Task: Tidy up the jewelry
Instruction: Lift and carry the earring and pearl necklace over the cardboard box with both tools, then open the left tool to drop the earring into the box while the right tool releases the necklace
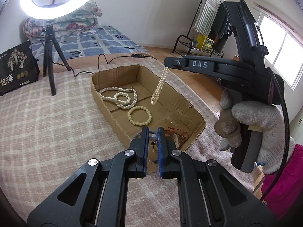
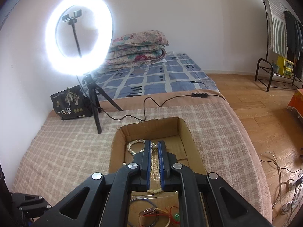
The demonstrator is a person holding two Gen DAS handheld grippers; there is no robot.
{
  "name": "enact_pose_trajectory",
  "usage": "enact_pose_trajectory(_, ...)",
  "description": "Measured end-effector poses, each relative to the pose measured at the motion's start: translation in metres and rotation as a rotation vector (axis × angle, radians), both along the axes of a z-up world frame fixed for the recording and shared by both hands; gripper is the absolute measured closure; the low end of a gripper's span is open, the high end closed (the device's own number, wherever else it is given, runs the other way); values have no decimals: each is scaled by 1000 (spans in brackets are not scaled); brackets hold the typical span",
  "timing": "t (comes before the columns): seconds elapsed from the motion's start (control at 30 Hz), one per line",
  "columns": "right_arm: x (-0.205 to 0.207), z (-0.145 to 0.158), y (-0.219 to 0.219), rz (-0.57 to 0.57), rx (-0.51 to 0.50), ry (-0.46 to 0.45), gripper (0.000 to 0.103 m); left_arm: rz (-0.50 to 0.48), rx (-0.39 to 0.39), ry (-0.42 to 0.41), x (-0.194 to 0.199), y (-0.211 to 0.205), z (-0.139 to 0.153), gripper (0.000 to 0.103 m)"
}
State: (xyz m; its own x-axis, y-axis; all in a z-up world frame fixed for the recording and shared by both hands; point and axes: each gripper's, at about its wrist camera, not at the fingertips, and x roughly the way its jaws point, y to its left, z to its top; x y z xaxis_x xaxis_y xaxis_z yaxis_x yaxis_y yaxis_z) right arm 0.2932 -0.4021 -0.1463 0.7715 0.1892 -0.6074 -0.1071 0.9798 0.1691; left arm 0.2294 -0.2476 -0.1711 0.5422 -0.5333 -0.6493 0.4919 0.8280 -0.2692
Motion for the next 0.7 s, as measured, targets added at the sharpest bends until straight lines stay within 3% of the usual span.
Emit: enact_pose_trajectory(0.7,41,-32,-11,9,47,68,98,-14,49,17,12,-30,-21,96)
